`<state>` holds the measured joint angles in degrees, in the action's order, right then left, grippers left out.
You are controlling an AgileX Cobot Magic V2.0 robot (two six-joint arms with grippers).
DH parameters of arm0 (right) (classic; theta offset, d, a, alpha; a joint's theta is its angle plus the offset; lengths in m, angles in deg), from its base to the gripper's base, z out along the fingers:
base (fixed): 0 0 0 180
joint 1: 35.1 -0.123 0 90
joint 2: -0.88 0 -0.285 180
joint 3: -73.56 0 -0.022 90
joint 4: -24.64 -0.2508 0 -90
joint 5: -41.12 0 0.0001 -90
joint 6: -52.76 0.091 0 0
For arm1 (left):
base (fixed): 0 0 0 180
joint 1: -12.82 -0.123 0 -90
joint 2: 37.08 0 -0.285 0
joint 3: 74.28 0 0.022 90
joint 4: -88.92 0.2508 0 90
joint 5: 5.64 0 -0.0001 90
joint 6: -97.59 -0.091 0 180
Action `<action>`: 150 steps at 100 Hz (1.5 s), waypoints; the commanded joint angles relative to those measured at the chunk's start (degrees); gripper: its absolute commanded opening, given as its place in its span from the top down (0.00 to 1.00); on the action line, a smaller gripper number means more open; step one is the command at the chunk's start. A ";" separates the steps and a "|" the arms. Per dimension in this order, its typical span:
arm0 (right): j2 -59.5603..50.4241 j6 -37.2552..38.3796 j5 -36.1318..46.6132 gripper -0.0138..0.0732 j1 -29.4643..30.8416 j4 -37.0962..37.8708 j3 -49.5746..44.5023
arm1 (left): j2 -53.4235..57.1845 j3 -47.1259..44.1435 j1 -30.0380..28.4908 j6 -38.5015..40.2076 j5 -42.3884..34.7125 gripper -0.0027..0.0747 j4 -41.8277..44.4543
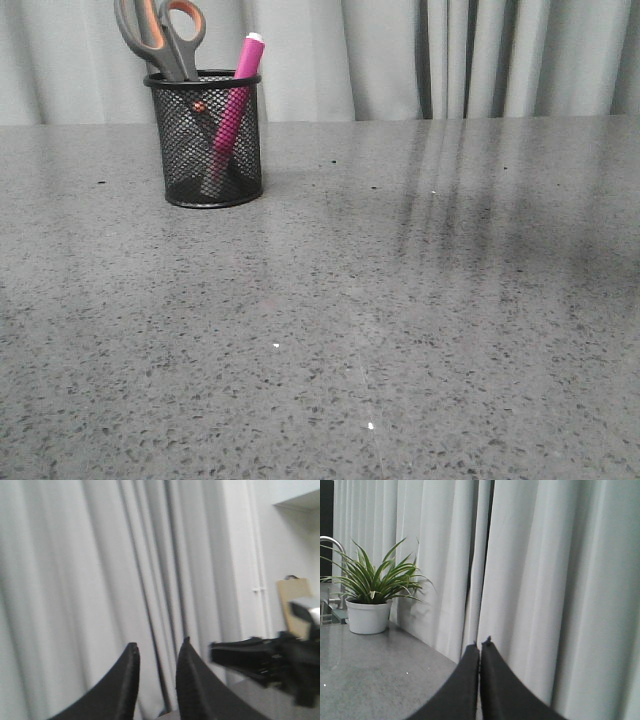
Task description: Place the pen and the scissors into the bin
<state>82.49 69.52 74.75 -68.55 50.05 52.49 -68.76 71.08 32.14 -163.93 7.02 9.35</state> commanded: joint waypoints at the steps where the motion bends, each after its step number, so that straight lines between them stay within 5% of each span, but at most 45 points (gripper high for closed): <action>1: -10.23 0.05 -7.70 0.91 0.23 0.41 -2.77 | 5.06 -4.82 0.52 1.33 -5.94 0.91 -1.41; 12: -19.73 0.05 -29.60 0.91 0.23 2.07 -7.86 | 11.59 -12.52 0.52 1.33 -6.36 0.99 -1.41; 22: -27.68 0.05 -38.42 0.91 0.23 8.66 -13.34 | 15.05 -17.98 0.52 1.33 -6.36 0.99 -1.41; 58: -42.72 0.05 -38.54 0.91 0.23 11.42 -25.00 | 16.21 -25.76 0.52 1.33 -5.46 0.99 -1.99; 150: -43.02 0.05 -38.52 0.91 0.23 11.42 -25.55 | 16.30 -26.14 0.26 1.49 -8.12 0.99 1.21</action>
<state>39.37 69.52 32.95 -68.55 60.39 25.41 -51.96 43.44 32.14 -162.90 0.17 8.44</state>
